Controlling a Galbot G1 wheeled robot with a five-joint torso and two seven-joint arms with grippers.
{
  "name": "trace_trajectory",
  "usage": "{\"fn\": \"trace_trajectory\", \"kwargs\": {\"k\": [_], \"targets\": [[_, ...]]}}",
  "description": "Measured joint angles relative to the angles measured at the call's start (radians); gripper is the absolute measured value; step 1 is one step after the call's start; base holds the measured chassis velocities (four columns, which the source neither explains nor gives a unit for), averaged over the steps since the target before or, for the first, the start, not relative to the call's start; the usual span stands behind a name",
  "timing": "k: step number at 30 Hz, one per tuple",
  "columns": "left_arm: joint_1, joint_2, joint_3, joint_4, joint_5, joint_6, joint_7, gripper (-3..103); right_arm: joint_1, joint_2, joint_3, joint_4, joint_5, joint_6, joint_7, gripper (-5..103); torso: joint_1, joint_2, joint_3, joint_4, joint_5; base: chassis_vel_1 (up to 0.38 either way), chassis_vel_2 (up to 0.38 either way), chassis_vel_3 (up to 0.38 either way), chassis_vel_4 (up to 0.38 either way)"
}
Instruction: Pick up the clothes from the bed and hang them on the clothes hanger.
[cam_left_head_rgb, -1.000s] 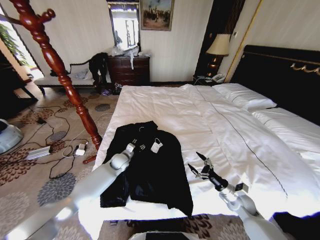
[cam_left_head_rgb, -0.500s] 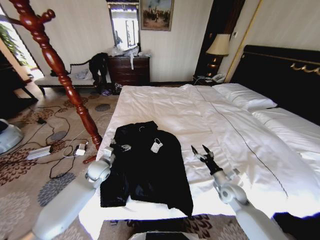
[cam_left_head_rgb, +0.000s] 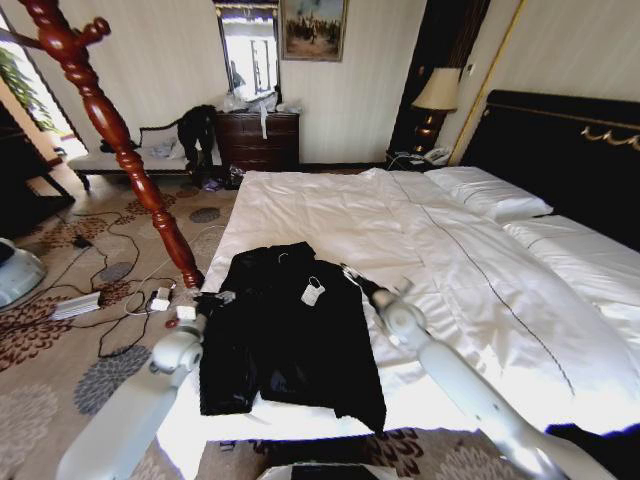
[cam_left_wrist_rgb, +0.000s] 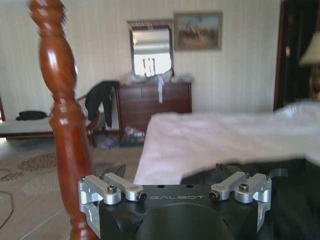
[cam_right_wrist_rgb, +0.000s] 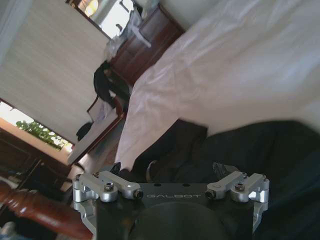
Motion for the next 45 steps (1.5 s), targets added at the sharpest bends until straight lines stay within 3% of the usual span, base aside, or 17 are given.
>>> {"fn": "trace_trajectory", "kwargs": {"k": [6, 11, 16, 28, 38, 45], "targets": [[-0.056, 0.056, -0.1, -0.098, -0.095, 0.006, -0.024, 100, 0.051, 0.158, -0.071, -0.038, 0.063, -0.034, 0.077, 100, 0.0, 0.0, 0.0, 0.0001, 0.0004, 0.0, 0.0, 0.0, 0.0], [-0.098, 0.106, -0.112, -0.115, -0.141, 0.015, -0.036, 100, 0.063, 0.228, -0.133, -0.093, 0.049, -0.046, 0.075, 100, 0.0, 0.0, 0.0, -0.0005, 0.0005, 0.0, 0.0, 0.0, 0.0], [-0.122, 0.108, -0.101, -0.126, -0.158, 0.026, -0.049, 100, 0.064, 0.268, -0.17, -0.16, 0.0, -0.058, 0.057, 100, 0.0, 0.0, 0.0, -0.0003, 0.0004, 0.0, 0.0, 0.0, 0.0], [-0.136, 0.108, -0.101, -0.144, -0.178, 0.041, -0.063, 100, 0.092, 0.324, -0.177, -0.301, -0.081, -0.056, 0.018, 100, 0.0, 0.0, 0.0, -0.0003, 0.0006, 0.0, 0.0, 0.0, 0.0], [-0.126, 0.113, -0.119, -0.139, -0.181, 0.044, -0.067, 100, 0.064, 0.317, -0.226, -0.156, -0.077, -0.036, 0.067, 100, 0.0, 0.0, 0.0, -0.0002, 0.0006, 0.0, 0.0, 0.0, 0.0], [-0.116, 0.122, -0.133, -0.141, -0.182, 0.045, -0.068, 100, 0.054, 0.316, -0.27, -0.186, -0.1, -0.031, 0.051, 100, 0.0, 0.0, 0.0, -0.0002, 0.0006, 0.0, 0.0, 0.0, 0.0]]}}
